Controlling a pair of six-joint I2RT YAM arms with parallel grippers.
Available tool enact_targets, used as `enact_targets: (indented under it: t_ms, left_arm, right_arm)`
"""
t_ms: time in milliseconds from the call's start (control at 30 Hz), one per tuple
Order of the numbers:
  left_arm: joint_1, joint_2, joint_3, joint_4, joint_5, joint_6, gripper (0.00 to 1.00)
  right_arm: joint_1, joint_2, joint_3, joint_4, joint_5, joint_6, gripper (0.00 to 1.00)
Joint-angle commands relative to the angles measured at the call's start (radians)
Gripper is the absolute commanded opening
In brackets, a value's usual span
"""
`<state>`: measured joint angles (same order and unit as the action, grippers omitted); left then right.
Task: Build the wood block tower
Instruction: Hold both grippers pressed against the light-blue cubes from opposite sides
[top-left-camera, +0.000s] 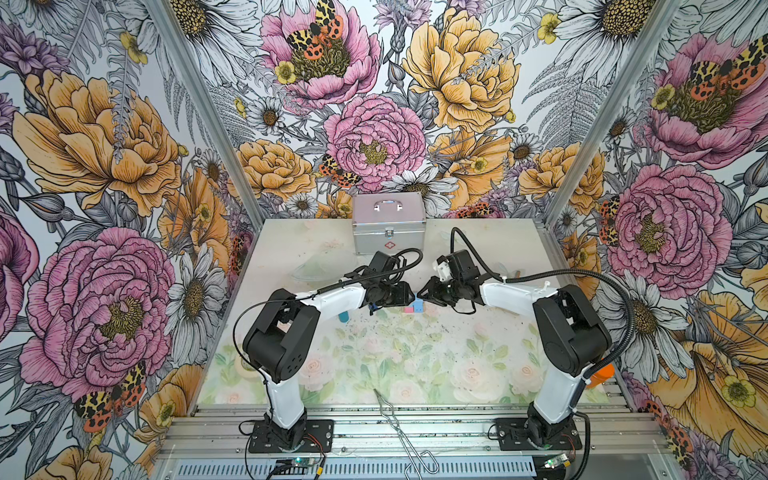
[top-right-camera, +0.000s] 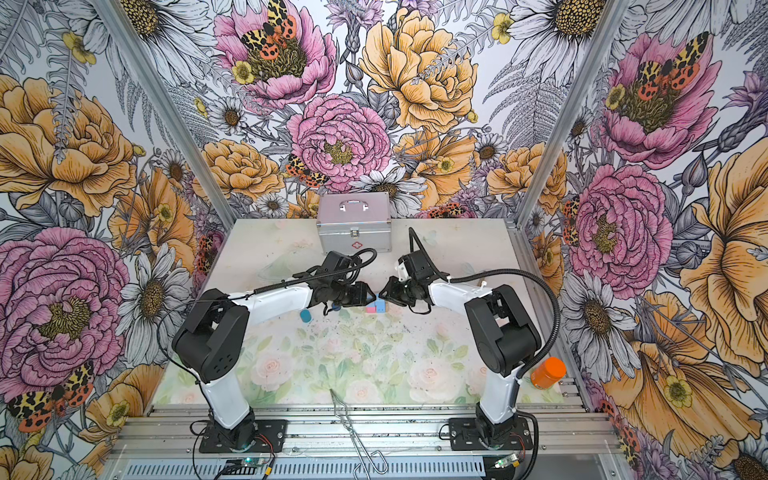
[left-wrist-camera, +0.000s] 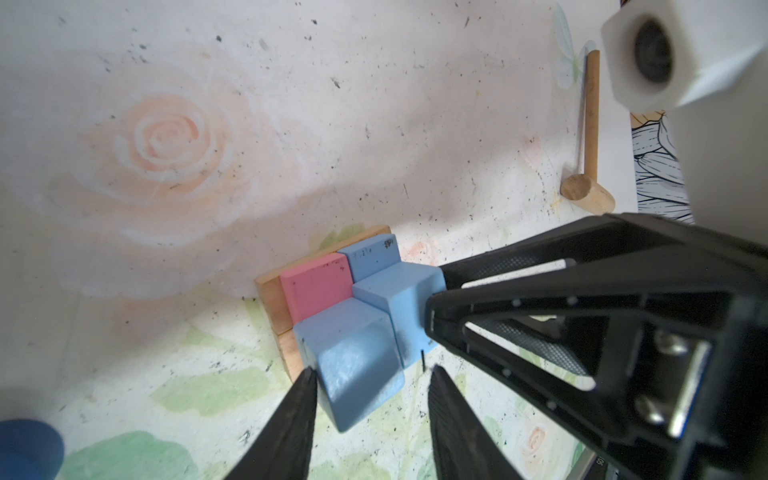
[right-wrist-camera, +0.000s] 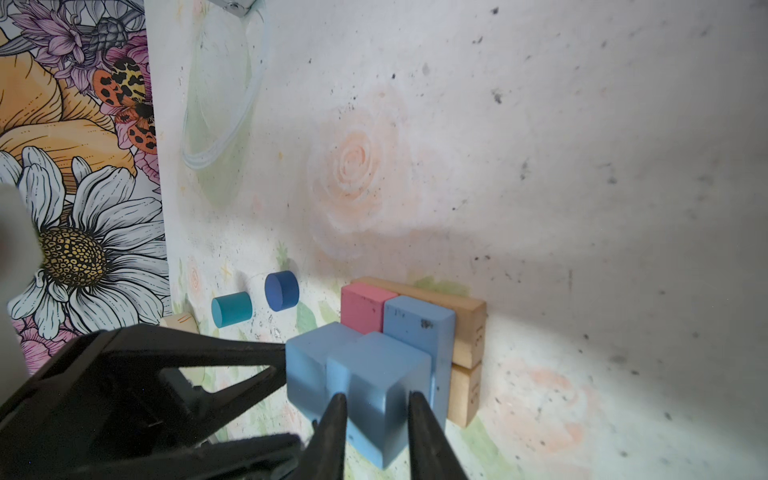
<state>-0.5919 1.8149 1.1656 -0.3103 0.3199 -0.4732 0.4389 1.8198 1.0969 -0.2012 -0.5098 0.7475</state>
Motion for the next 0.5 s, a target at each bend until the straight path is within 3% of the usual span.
enact_targets:
  t_ms: [0, 467]
  left_arm:
    - [-0.004, -0.005, 0.03, 0.011, -0.007, -0.005, 0.46]
    - [-0.004, -0.008, 0.03, 0.007, -0.013, -0.005, 0.56]
  right_arm:
    - [-0.008, -0.041, -0.002, -0.007, 0.009, -0.009, 0.28]
    - [-0.013, -0.064, -0.014, -0.007, 0.019, -0.007, 0.31]
